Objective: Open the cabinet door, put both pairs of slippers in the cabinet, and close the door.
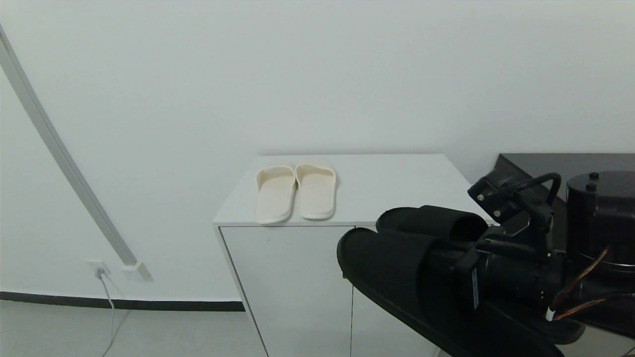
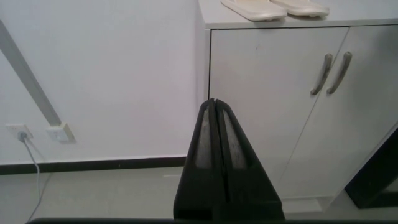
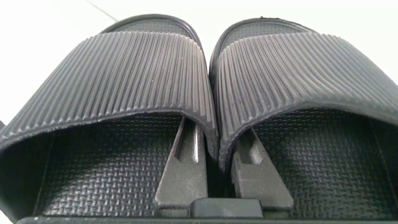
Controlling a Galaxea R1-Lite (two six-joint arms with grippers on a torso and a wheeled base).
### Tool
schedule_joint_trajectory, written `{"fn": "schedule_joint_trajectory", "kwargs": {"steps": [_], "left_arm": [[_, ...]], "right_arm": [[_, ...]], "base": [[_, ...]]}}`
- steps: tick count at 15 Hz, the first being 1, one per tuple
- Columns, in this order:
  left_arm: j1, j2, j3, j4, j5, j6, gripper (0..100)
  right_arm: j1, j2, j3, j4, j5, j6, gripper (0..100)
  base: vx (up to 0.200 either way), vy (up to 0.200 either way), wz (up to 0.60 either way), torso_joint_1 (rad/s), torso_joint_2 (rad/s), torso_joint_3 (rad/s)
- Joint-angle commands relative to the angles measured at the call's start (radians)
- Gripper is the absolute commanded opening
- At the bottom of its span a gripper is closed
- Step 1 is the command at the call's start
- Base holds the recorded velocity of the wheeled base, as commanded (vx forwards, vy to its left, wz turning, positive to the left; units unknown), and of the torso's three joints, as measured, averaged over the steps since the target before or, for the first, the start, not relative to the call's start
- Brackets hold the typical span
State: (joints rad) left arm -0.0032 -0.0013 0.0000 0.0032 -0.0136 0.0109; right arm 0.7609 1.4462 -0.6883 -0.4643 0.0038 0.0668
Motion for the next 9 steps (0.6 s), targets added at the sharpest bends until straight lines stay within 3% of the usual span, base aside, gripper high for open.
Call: {"fn": "schedule_joint_trajectory", "kwargs": {"steps": [1,9], "left_arm": [[0.0,0.001,0.0,0.0,0.0,0.0,0],[0.0,0.001,0.0,0.0,0.001,-0.003,0]], "right_arm": [[0.0,0.007,0.006,-0.002,0.001,-0.002,0],[0.0,0.01,0.019,-0.004,0.002,-0.002,0]], "base": [[0.0,0.0,0.0,0.0,0.0,0.0],[0.0,0.0,0.0,-0.01,0.02,0.014]]}}
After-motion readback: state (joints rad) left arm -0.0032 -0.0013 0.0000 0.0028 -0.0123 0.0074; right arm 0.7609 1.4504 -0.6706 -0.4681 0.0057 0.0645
